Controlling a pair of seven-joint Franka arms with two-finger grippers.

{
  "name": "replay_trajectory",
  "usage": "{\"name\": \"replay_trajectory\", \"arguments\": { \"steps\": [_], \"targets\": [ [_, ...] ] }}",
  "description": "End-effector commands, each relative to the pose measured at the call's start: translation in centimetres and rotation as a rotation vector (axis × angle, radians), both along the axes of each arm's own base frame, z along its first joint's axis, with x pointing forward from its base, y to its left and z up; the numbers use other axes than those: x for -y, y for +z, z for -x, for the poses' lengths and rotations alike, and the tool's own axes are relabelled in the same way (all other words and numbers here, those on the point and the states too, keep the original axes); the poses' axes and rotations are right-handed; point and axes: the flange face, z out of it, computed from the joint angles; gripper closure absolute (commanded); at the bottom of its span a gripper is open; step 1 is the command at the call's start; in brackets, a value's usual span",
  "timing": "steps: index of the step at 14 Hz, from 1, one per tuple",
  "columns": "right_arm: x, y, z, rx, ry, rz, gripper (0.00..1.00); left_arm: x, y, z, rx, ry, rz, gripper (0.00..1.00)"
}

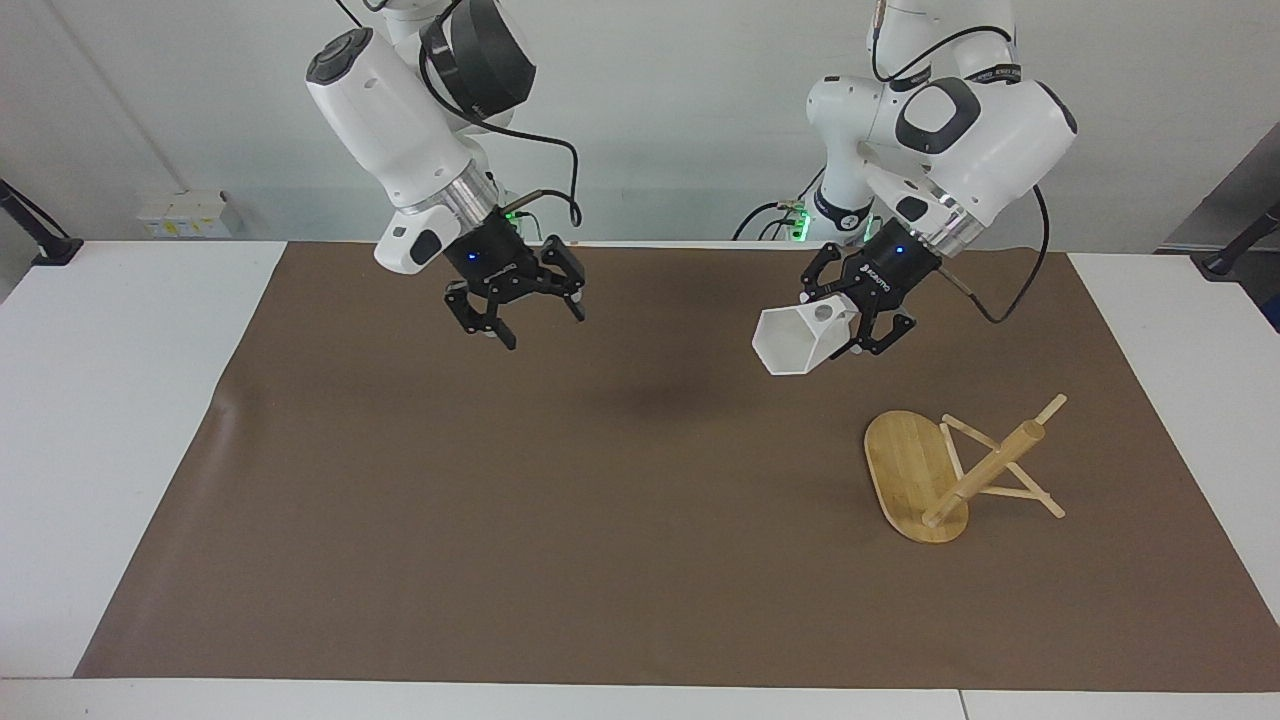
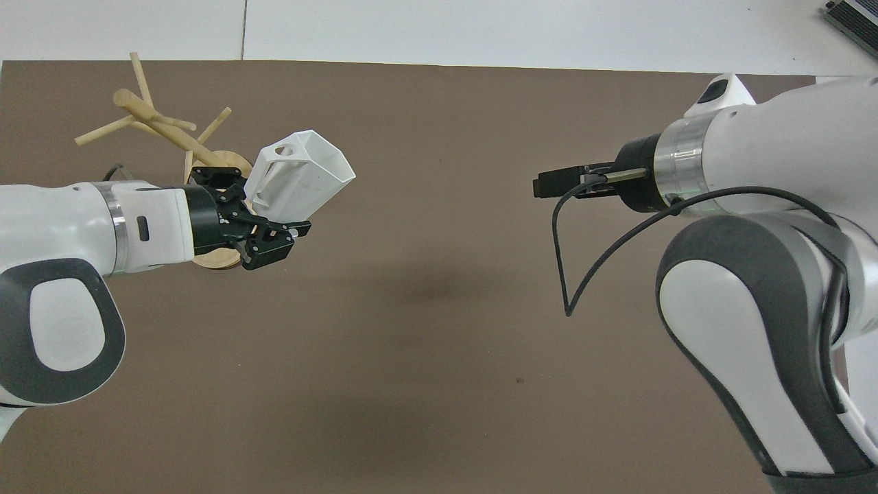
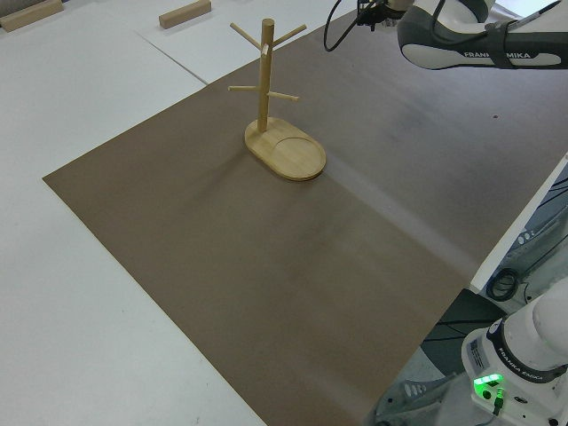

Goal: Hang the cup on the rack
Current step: 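Lift the cup with the left gripper while the right gripper withdraws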

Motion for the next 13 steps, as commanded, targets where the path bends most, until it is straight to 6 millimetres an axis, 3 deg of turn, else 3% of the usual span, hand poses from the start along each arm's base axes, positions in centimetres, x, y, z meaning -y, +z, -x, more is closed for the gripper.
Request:
{"name": "replay_trajectory", "arguments": {
  "steps": [1, 4, 5, 7, 13],
  "targets": [
    [4.5, -0.3, 0.2, -0.027, -0.024, 0.169, 0.0, -0.1, -1.1, 0.2, -0.019, 0.084, -0.023, 1.0],
    [10.8, -0.2, -0.4, -0.021, -0.063, 0.274, 0.0, 0.1, -3.4, 0.1, -0.062, 0.133, -0.029, 1.0],
    [13.9, -0.1, -0.7, -0.019, -0.117, 0.276, 0.0, 0.0, -3.9, -0.1, -0.05, 0.153, -0.033, 1.0],
    [17.7, -0.1, -0.7, -0.027, -0.176, 0.28, 0.0, -0.1, -4.3, -0.3, -0.078, 0.191, -0.031, 1.0],
    [22.5, 2.6, 1.0, -0.009, -0.265, 0.274, 0.0, 0.1, -4.3, -0.8, -0.107, 0.309, -0.209, 1.0]
  ]
}}
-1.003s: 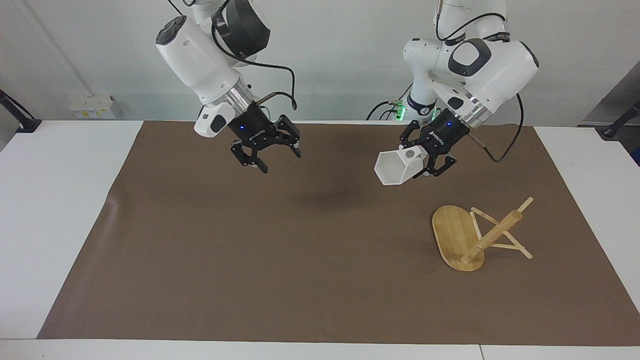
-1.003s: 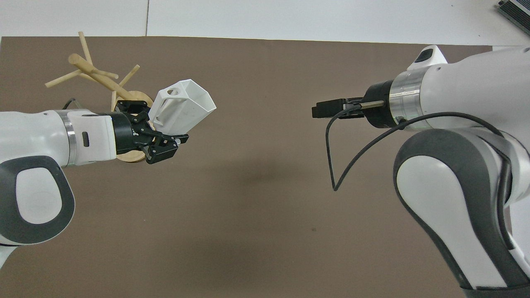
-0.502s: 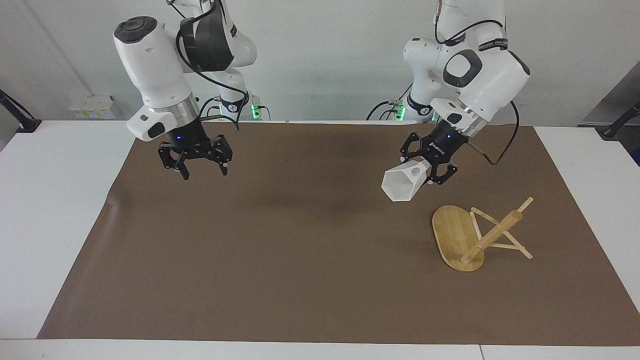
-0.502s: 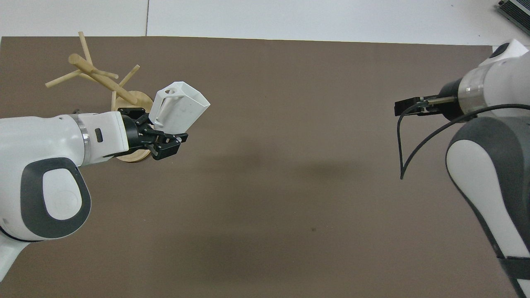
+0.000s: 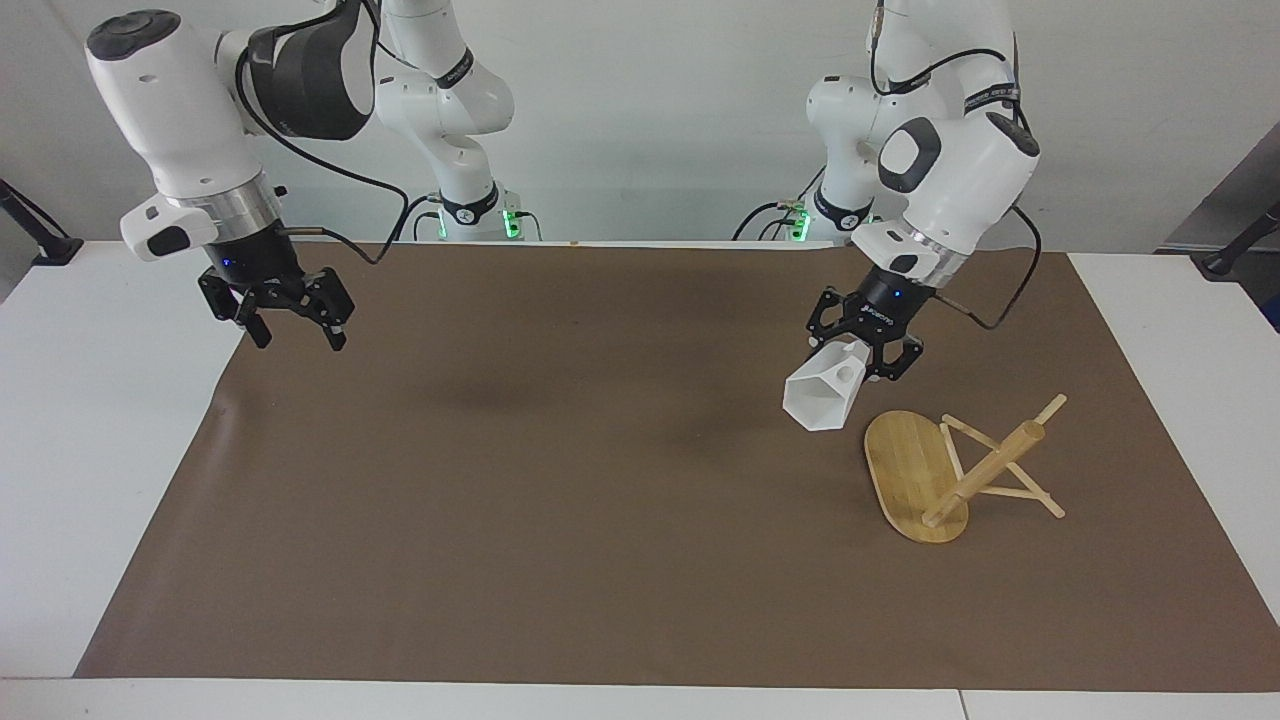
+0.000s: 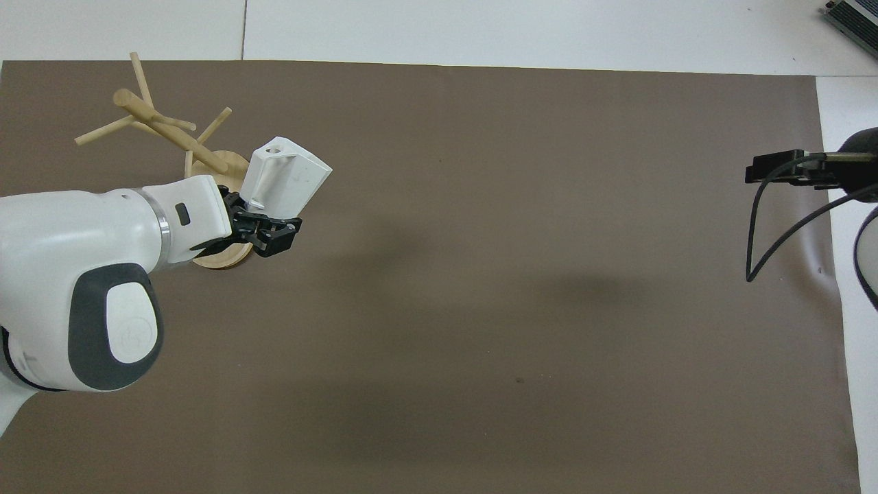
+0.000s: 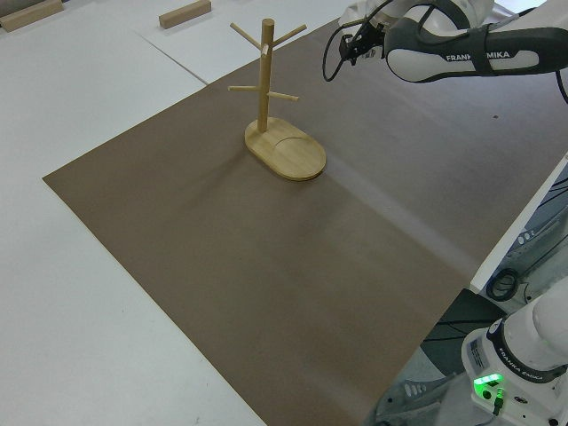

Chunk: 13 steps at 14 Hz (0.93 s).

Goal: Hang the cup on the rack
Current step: 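Move the cup with the left gripper onto a peg of the rack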

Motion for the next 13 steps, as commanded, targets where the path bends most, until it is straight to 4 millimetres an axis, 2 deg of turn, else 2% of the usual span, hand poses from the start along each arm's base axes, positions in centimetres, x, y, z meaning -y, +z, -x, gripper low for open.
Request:
{"name": "replay_trajectory", "arguments": {
  "steps": [1, 5, 7, 8, 9, 11, 13],
  "targets": [
    [1.2, 1.6, 1.5, 0.004, -0.014, 0.014, 0.0, 0.3, 0.5, -0.2, 0.02, 0.02, -0.043, 1.0],
    [2.1, 2.4, 3.2, -0.093, -0.028, -0.002, 0.0, -1.2, 1.0, -1.6, 0.031, 0.055, -0.041, 1.0],
    [2.2, 4.9, 4.0, -0.153, -0.027, -0.01, 0.0, -1.8, 1.1, -2.0, 0.038, 0.068, -0.04, 1.0],
    [2.2, 5.3, 4.2, -0.184, -0.028, -0.013, 0.0, -2.4, 0.6, -2.6, 0.031, 0.081, -0.044, 1.0],
    [2.3, 5.2, 4.4, -0.199, -0.029, -0.015, 0.0, -3.3, 0.9, -3.0, 0.037, 0.098, -0.045, 1.0],
    [2.7, 5.0, 4.6, -0.213, -0.033, -0.018, 0.0, -3.3, -0.1, -3.2, 0.02, 0.111, -0.047, 1.0],
    [2.1, 4.9, 4.6, -0.215, -0.007, -0.016, 0.0, -3.3, -0.6, -3.4, 0.001, 0.147, -0.038, 1.0]
  ]
}}
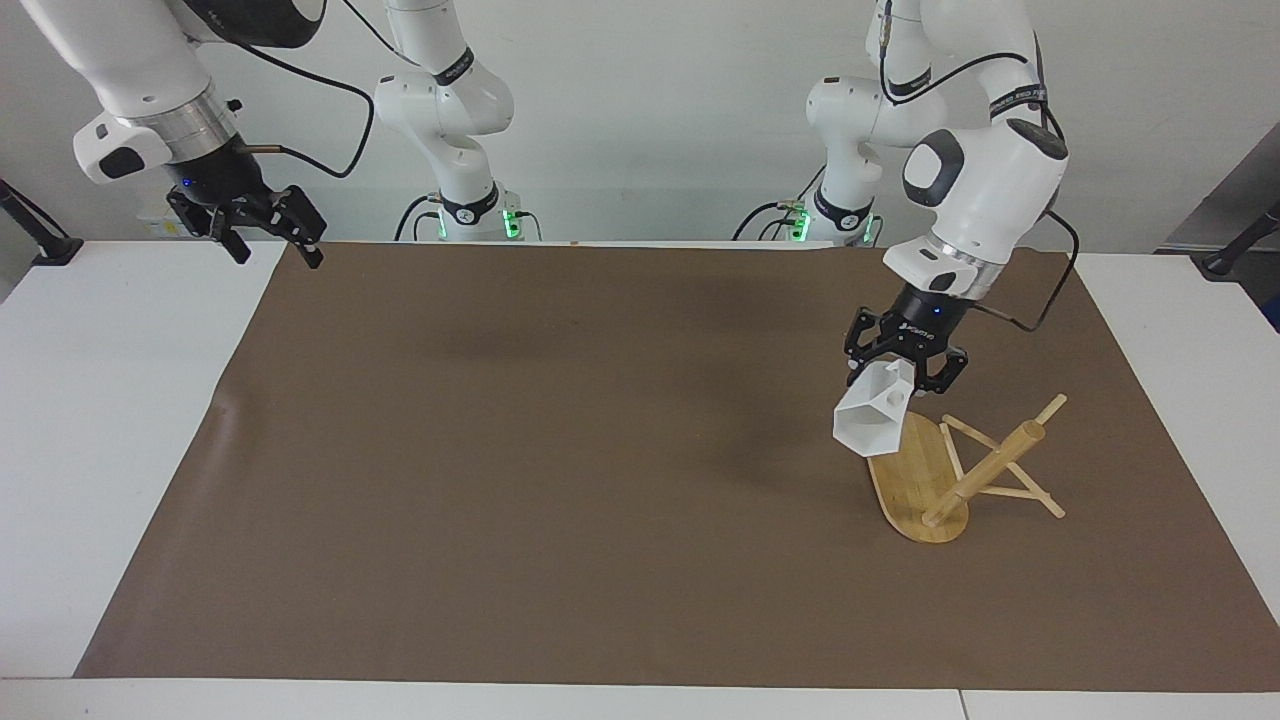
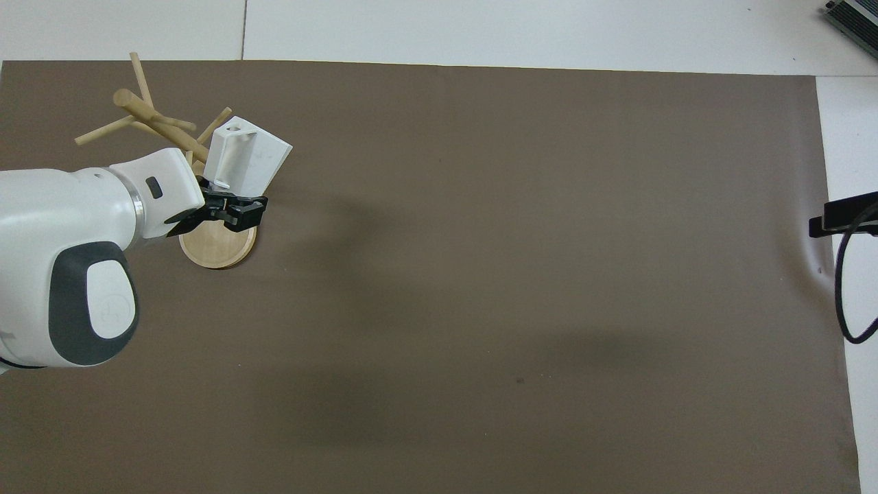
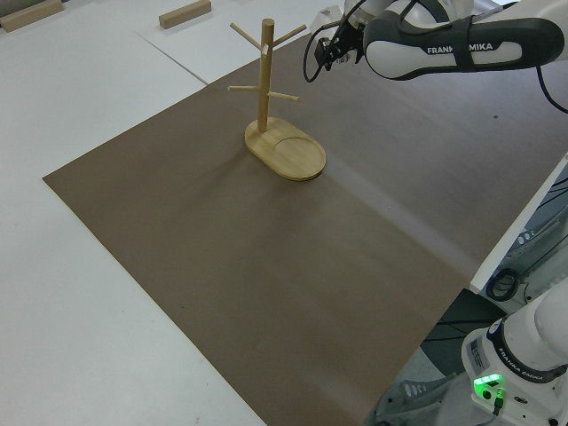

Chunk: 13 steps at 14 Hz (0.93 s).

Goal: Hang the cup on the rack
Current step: 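Move the cup with the left gripper onto a peg of the rack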

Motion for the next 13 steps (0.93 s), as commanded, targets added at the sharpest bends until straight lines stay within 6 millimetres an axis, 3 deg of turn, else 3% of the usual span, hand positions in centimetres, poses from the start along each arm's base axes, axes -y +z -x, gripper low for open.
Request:
{"name": "replay_trajectory", "arguments": {
  "steps": [1, 4, 9, 13],
  "targets": [
    [-0.3, -0.2, -0.2, -0.02, 0.045, 0.012, 0.0, 0.1, -0.2, -0.9, -0.005, 0.064, 0.002, 1.0],
    [0.6, -0.2, 0.0, -0.021, 0.105, 0.01, 0.0, -0.9, -0.2, -1.4, -0.014, 0.12, 0.011, 1.0],
    [0.2, 0.1, 0.1, -0.014, 0.106, 0.011, 0.0, -2.2, 0.7, -2.7, 0.016, 0.128, -0.02, 1.0],
    [0.6, 0.0, 0.1, -0.016, 0.099, 0.011, 0.0, -3.2, 0.1, -3.2, 0.01, 0.149, -0.023, 1.0]
  ]
}}
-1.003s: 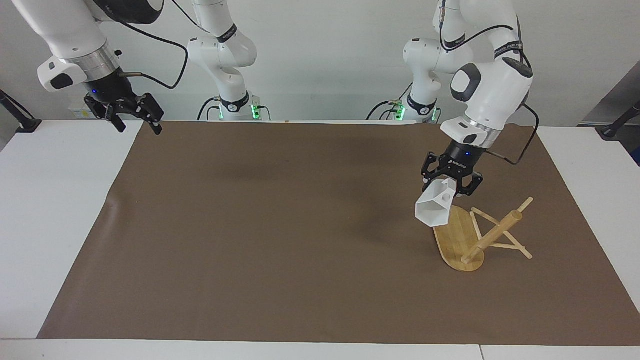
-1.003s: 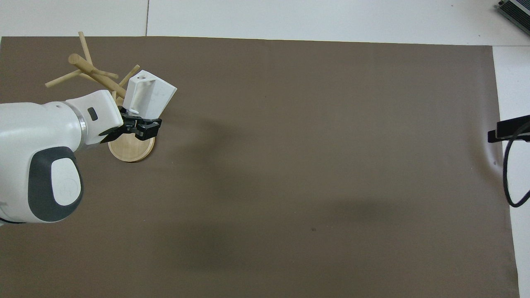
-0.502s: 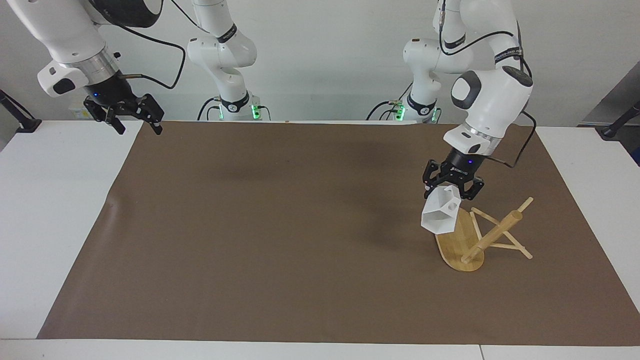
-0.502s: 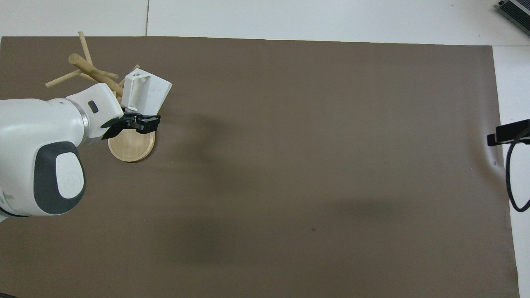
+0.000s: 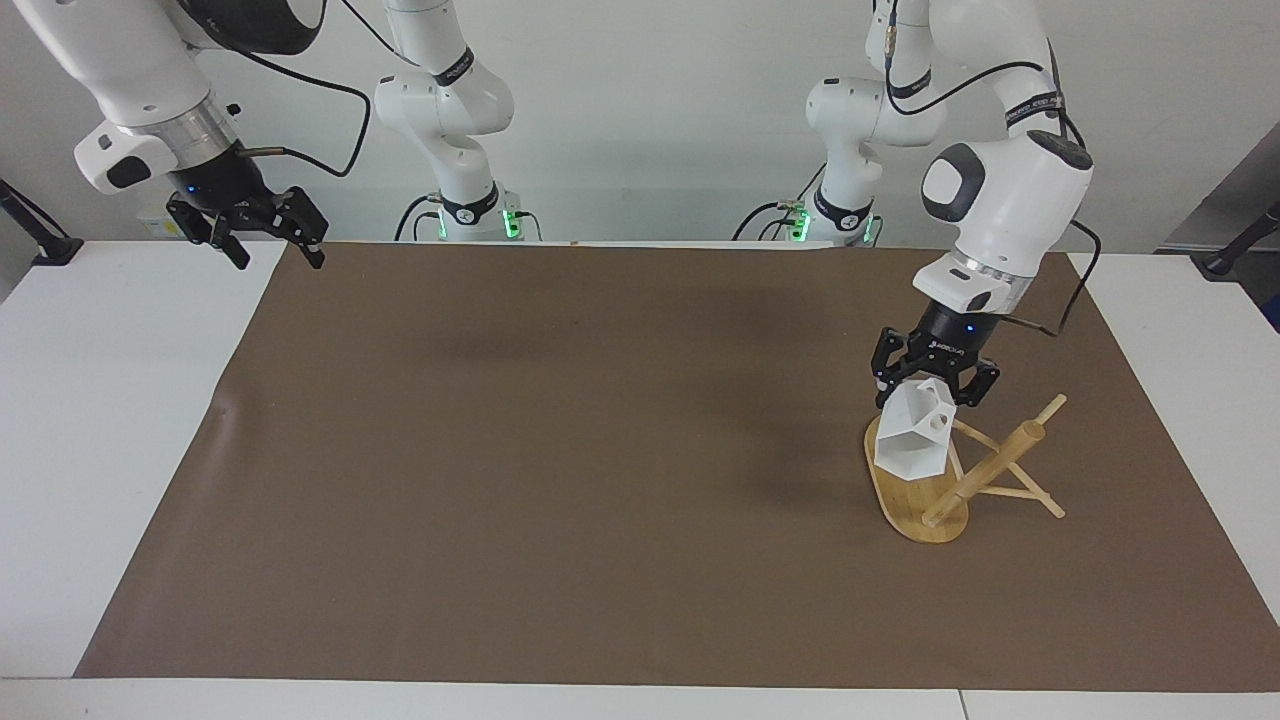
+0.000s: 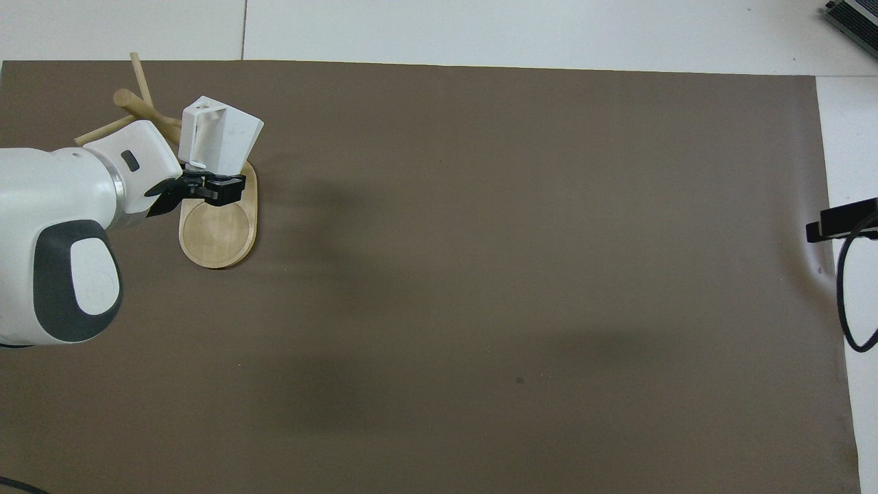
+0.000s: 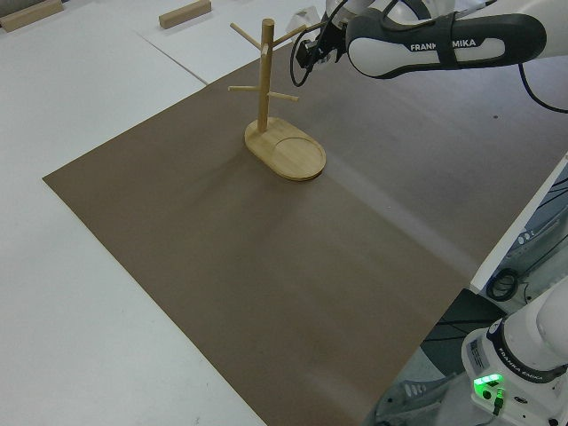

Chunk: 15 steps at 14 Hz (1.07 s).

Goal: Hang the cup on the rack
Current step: 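Move the cup with the left gripper onto a peg of the rack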

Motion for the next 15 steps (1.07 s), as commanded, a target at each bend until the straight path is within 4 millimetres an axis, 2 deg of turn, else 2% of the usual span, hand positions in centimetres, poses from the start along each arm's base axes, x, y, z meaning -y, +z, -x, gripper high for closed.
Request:
{"name": "replay_trajectory", "arguments": {
  "steps": [1, 4, 5, 7, 11, 15],
  "targets": [
    [0.5, 0.4, 0.2, -0.008, 0.011, 0.014, 0.0, -0.5, -0.2, -0.8, 0.006, 0.023, -0.016, 1.0],
    [0.6, 0.4, 0.2, -0.002, 0.007, 0.013, 0.0, -0.5, -0.8, -1.0, -0.008, 0.063, -0.004, 1.0],
    [0.9, 0.5, 0.2, 0.0, 0.001, 0.014, 0.0, -1.5, -1.1, -1.2, -0.017, 0.097, 0.001, 1.0],
    [0.9, 0.4, 0.2, 0.0, 0.003, 0.014, 0.0, -1.7, -1.7, -1.3, -0.025, 0.104, 0.0, 1.0],
    [0.8, 0.3, 0.3, -0.005, 0.007, 0.013, 0.0, -1.9, -2.0, -1.3, -0.04, 0.16, 0.019, 1.0],
    [1.1, 0.3, 0.3, -0.006, -0.002, 0.017, 0.0, -3.0, -2.3, -1.6, -0.032, 0.18, 0.018, 1.0]
  ]
}}
